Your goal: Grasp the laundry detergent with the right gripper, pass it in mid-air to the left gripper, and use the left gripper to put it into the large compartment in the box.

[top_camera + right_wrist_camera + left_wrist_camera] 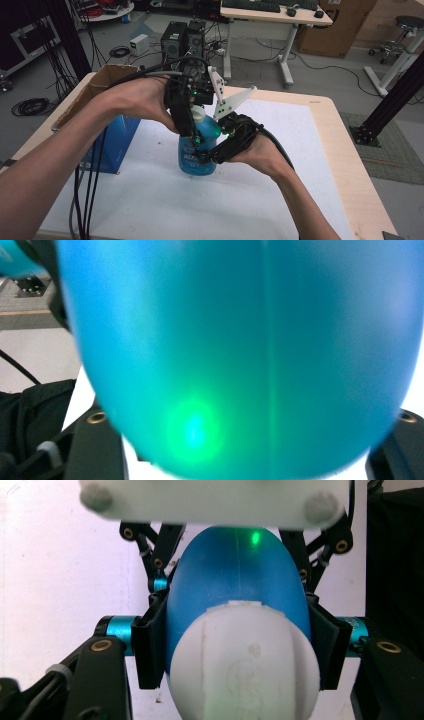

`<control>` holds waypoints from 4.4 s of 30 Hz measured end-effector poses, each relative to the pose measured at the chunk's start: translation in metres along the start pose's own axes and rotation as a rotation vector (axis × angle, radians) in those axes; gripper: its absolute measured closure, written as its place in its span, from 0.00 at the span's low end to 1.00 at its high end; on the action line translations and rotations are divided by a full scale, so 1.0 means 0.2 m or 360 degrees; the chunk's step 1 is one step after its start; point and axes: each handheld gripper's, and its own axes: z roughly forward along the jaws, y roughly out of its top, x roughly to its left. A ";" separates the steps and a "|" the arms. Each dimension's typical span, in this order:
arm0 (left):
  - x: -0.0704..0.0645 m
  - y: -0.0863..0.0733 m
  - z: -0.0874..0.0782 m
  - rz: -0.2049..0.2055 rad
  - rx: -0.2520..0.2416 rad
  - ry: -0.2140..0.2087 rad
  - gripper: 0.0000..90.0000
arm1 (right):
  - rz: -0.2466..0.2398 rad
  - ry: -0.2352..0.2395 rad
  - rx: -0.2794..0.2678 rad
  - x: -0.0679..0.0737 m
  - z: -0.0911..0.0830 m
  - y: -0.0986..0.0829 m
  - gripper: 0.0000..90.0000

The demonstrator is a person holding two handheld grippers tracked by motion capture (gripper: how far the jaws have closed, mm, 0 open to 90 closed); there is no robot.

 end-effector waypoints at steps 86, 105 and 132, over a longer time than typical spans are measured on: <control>0.22 -0.93 -0.60 -0.1020 0.0269 0.0379 0.42 | 0.0337 -0.0551 0.0676 0.11 -0.49 -0.53 0.14; 0.21 -1.07 -0.27 -0.0690 0.0366 0.0218 0.42 | 0.0342 -0.0560 0.0720 0.11 -0.45 -0.55 0.14; 0.20 -1.10 -0.23 -0.0659 0.0321 0.0215 0.42 | 0.0332 -0.0553 0.0730 0.11 -0.42 -0.54 0.14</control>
